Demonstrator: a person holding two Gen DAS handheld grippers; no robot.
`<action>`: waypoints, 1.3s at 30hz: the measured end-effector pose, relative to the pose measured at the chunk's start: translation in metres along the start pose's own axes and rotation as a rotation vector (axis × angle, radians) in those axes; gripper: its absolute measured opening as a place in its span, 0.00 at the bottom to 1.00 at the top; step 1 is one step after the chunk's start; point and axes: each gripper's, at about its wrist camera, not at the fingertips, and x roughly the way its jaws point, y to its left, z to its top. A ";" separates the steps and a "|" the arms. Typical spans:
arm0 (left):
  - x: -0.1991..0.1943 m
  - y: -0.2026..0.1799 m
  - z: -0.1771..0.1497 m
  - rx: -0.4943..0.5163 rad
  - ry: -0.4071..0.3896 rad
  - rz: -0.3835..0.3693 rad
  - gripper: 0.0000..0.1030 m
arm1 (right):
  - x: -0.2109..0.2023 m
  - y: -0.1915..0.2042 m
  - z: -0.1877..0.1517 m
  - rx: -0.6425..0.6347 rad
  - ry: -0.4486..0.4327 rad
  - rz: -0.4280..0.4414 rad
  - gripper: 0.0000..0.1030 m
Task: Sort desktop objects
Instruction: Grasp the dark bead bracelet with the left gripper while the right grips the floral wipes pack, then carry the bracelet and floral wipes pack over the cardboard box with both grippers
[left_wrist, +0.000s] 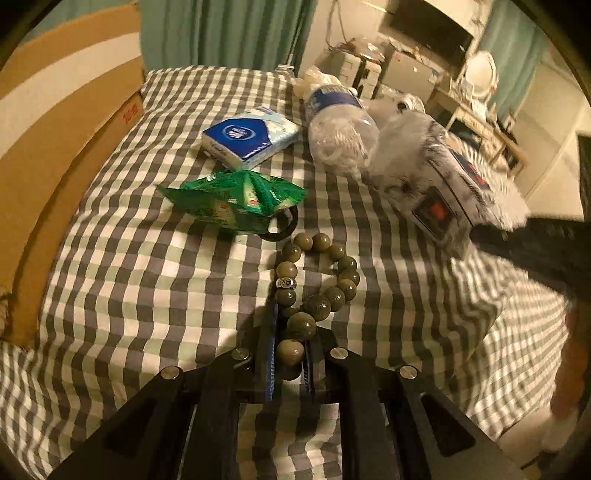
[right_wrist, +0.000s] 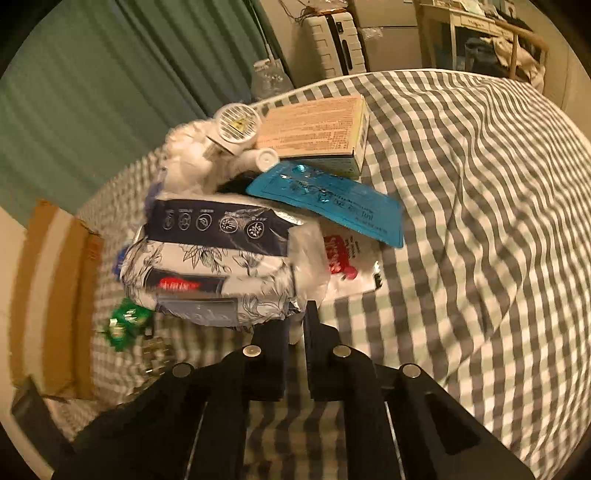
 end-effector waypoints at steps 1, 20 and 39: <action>-0.002 0.002 0.000 -0.009 0.000 0.000 0.11 | -0.007 0.003 -0.004 -0.013 -0.006 0.002 0.07; -0.087 0.009 0.004 -0.049 -0.098 -0.050 0.11 | -0.098 0.031 -0.044 -0.070 -0.118 0.050 0.06; -0.179 -0.011 0.030 -0.013 -0.254 -0.063 0.11 | -0.167 0.064 -0.069 -0.197 -0.235 -0.042 0.06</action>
